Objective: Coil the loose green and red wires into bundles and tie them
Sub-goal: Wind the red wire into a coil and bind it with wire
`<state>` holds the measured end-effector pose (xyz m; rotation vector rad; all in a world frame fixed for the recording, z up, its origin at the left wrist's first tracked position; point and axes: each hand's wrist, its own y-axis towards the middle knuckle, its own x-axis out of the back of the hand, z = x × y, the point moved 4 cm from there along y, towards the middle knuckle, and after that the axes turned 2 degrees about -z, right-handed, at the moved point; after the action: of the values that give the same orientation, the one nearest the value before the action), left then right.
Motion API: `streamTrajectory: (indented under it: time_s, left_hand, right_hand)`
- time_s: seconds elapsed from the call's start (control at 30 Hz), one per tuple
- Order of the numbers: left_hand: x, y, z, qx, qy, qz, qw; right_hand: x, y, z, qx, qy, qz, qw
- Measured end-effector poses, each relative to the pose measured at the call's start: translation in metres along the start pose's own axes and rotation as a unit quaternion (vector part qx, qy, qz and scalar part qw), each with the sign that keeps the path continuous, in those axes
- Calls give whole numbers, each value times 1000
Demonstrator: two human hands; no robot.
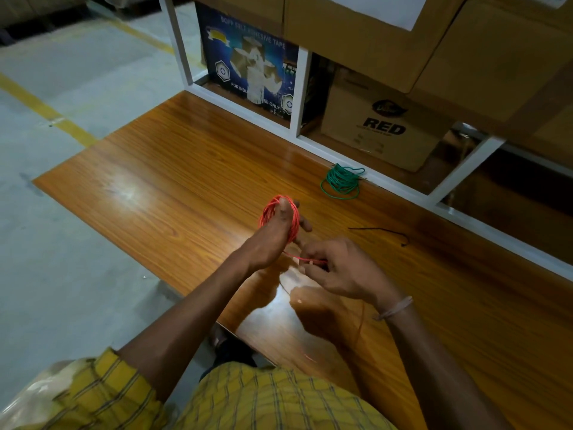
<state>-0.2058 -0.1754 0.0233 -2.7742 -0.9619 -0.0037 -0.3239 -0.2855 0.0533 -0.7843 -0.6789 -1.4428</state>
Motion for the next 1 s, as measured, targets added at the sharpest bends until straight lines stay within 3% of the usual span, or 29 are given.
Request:
streamTrajectory:
  time_s: [0.13,0.23,0.4,0.5,0.63,0.73,0.9,1.0]
  left_hand:
    - [3,-7,11,53,12,56,997]
    - [1,-16,15,60,25,138,988]
    - [-7,-34,1,37,-130,275,952]
    - [-6,-39,-18,16,-223,300,927]
    - [1,-35,-40,-26,-317,262,911]
    - [9,-23,-45,-59,-333,175,925]
    - [24,-7,-33,-56,-236,15,970]
    - [30,-1,-24,-40,-150,6,988]
  right_hand:
    - [36,1,-1,-14,129,-17,991]
    - [63,5,-10,-12,141,-79,987]
    - [64,24,-35,-25,108,-168,980]
    - [44,37,-56,-59,105,-201,972]
    - [2,37,-49,-94,117,-160,976]
    - [-32,28,-22,-96,129,-81,984]
    - [-53,16,8,-75,37,98,992]
    - [-39,7,21,-75,42,149,985]
